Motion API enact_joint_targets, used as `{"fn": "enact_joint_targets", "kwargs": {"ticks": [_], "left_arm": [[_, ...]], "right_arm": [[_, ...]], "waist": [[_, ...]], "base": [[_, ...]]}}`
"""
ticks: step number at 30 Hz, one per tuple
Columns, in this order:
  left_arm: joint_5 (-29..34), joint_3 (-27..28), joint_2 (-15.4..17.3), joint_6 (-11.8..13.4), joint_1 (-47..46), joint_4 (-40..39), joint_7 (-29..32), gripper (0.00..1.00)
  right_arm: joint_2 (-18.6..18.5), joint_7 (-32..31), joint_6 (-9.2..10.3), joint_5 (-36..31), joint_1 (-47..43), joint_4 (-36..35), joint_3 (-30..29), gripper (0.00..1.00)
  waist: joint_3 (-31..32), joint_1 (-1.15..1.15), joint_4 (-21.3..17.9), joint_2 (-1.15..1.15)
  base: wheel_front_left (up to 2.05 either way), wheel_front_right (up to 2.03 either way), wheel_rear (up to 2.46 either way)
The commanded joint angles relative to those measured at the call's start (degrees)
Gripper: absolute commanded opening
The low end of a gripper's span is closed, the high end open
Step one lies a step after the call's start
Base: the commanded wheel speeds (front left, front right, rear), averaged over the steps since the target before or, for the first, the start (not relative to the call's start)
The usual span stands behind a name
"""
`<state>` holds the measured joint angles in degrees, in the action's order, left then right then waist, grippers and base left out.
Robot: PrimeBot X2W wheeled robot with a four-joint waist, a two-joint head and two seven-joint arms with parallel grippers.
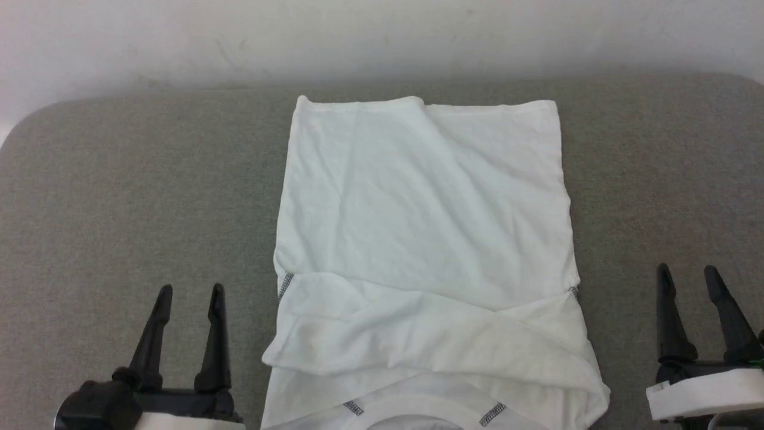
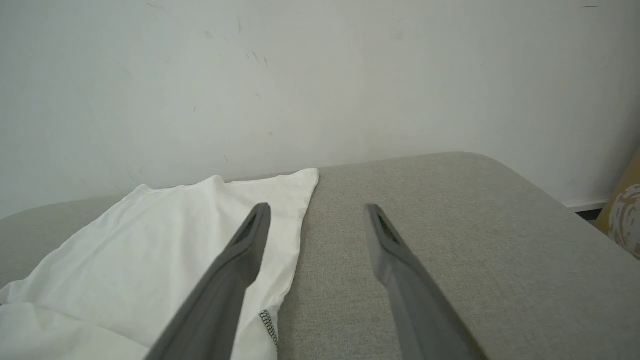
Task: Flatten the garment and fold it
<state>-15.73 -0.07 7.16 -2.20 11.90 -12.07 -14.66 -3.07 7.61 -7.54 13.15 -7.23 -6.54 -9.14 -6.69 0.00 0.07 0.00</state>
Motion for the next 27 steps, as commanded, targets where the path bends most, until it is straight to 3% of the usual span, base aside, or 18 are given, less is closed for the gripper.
{"fn": "enact_joint_targets", "kwargs": {"ticks": [1, 7, 11, 17, 22, 27], "left_arm": [[0.63, -0.38, 1.08, -0.96, -3.09, -0.47, 0.14, 1.00], [0.12, -0.43, 4.83, -2.54, -11.82, -2.15, 3.91, 1.00], [-0.83, -0.61, 10.19, -3.90, -22.83, -2.58, 10.29, 1.00], [-7.04, -1.86, 16.76, -4.95, -41.35, -0.02, 20.95, 1.00], [-9.37, -5.55, 22.28, -5.21, -55.32, 6.44, 28.35, 1.00], [-15.24, -12.20, 25.60, -5.26, -66.11, 12.56, 34.40, 1.00]], "right_arm": [[0.18, 0.51, 0.05, -0.44, 1.42, -0.18, -0.05, 1.00], [0.19, 0.10, 0.05, -1.13, 4.58, -2.33, 0.09, 1.00], [0.19, -0.39, 0.05, -1.57, 7.25, -4.55, 1.05, 1.00], [0.19, -1.16, 0.05, -2.68, 11.02, -7.84, 2.31, 1.00], [0.19, -1.46, 0.05, -2.64, 12.72, -8.64, 3.32, 1.00], [0.19, -0.66, 0.05, -2.68, 14.07, -8.69, 4.05, 1.00]], "waist": [[-1.84, 0.00, -0.57, 0.00], [-6.05, 0.00, -0.77, 0.00], [-10.56, 0.00, -1.06, 0.00], [-17.88, 0.00, -2.11, 0.00], [-23.07, 0.00, -3.45, 0.00], [-27.53, 0.00, -4.80, 0.00]], "base": [[0.00, 0.00, 0.00], [0.00, 0.00, 0.00], [0.00, 0.00, 0.00], [0.00, 0.00, 0.00], [0.00, 0.00, 0.00], [0.00, 0.00, 0.00]]}}
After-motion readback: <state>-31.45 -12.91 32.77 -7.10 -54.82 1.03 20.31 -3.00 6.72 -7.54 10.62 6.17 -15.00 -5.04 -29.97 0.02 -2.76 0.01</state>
